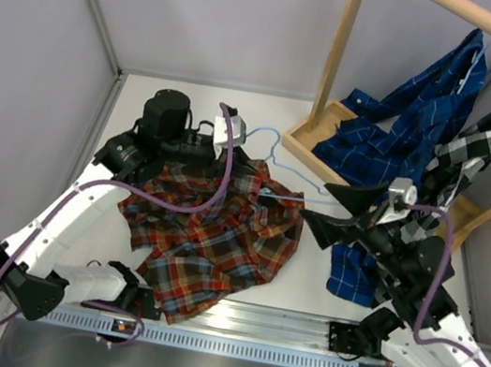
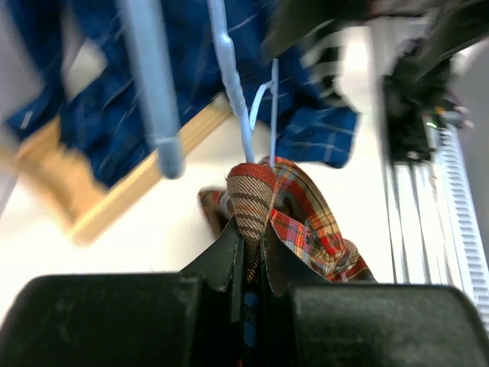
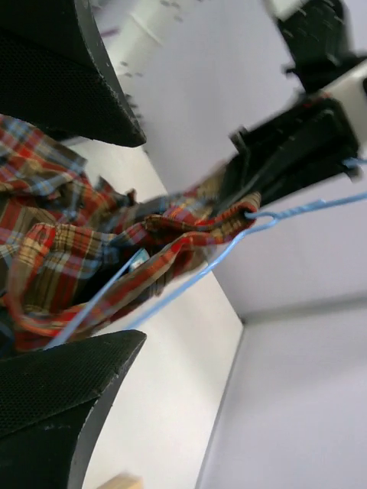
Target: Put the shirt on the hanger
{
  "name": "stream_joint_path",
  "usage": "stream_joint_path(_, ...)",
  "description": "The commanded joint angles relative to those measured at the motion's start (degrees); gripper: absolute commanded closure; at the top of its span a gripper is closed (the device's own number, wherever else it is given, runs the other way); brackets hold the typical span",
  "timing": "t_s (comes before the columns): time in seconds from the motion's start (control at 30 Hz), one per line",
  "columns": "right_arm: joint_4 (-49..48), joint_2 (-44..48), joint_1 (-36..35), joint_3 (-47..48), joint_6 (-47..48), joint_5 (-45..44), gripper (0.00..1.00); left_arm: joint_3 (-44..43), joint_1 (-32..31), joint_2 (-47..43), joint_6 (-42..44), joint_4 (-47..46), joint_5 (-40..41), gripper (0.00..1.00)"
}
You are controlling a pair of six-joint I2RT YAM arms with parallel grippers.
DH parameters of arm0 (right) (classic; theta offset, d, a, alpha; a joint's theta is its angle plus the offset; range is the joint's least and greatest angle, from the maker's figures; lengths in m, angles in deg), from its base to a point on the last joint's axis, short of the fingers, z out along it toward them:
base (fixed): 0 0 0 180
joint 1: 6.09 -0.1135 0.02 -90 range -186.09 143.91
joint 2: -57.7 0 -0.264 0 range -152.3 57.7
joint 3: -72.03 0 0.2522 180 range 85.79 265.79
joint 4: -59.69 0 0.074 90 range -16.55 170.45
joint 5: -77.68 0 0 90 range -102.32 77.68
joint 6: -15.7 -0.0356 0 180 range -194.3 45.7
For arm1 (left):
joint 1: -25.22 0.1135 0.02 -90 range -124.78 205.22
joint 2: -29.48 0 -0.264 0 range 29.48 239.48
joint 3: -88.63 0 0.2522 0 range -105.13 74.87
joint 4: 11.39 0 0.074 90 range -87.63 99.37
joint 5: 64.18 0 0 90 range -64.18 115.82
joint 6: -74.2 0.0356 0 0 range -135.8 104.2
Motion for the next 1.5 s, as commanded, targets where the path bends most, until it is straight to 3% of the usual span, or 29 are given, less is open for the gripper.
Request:
stream_joint_path(0.0, 13.1, 9.4, -0.7, 0.7, -5.5, -20.1, 0.01, 1.9, 0.0, -5.4, -14.6, -2.7, 23.3, 1.00)
stream_joint_path(0.03, 13.5, 10.5, -0.7, -0.6, -6.9, -20.7, 0.01, 2.8, 0.0, -7.3, -17.4, -3.4, 31.3, 1.00)
stream_joint_path(0.1, 14.0, 11.9, -0.7, -1.7, -12.5, -20.7, 0.01, 6.9, 0.1, -9.5, -23.5, -6.1, 34.8, 1.00)
stream_joint_path(0.2, 11.2, 10.3, -0.7, -5.8, -24.8, -20.1, 0.11, 13.6, 0.1, -13.8, -30.0, -11.9, 33.2, 1.00)
stream_joint_path(0.27, 4.0, 5.1, -0.7, -9.4, -32.5, -18.1, 0.16, 16.3, 0.0, -16.2, -32.6, -14.8, 32.5, 1.00)
stream_joint_path(0.37, -3.1, -3.8, -1.2, -9.7, -36.5, -14.9, 0.23, 19.8, 0.1, -17.6, -36.7, -18.8, 33.0, 1.00)
stream_joint_path(0.5, -5.0, -15.8, -4.2, -6.4, -35.8, -17.5, 0.33, 20.6, 0.1, -17.7, -40.9, -19.6, 35.1, 1.00)
stream_joint_path(0.7, -9.2, -23.0, -10.4, -8.8, -39.8, -25.4, 0.44, 21.2, 0.0, -16.6, -41.1, -19.9, 35.6, 1.00)
stream_joint_path(0.77, -10.0, -23.6, -12.0, -9.6, -40.9, -27.5, 0.52, 21.3, 0.0, -16.0, -41.0, -20.0, 35.5, 1.00)
stream_joint_path(0.93, -12.8, -26.3, -13.2, -10.8, -42.2, -28.2, 0.56, 21.5, 0.0, -15.4, -41.2, -20.0, 35.0, 1.00)
stream_joint_path(1.07, -12.5, -27.3, -13.1, -11.2, -42.1, -31.1, 0.79, 21.3, 0.1, -15.4, -41.2, -19.7, 35.5, 1.00)
stream_joint_path(1.23, -9.1, -26.6, -13.0, -11.2, -41.6, -34.2, 0.83, 21.3, 0.1, -16.8, -40.8, -18.9, 36.6, 1.00)
stream_joint_path(1.37, -5.4, -26.8, -12.7, -9.4, -38.4, -34.3, 1.00, 21.2, 0.0, -17.4, -40.7, -18.3, 35.6, 1.00)
stream_joint_path(1.47, -1.7, -26.5, -8.9, -7.4, -35.9, -32.9, 1.00, 20.9, 0.1, -17.5, -41.2, -16.1, 33.1, 1.00)
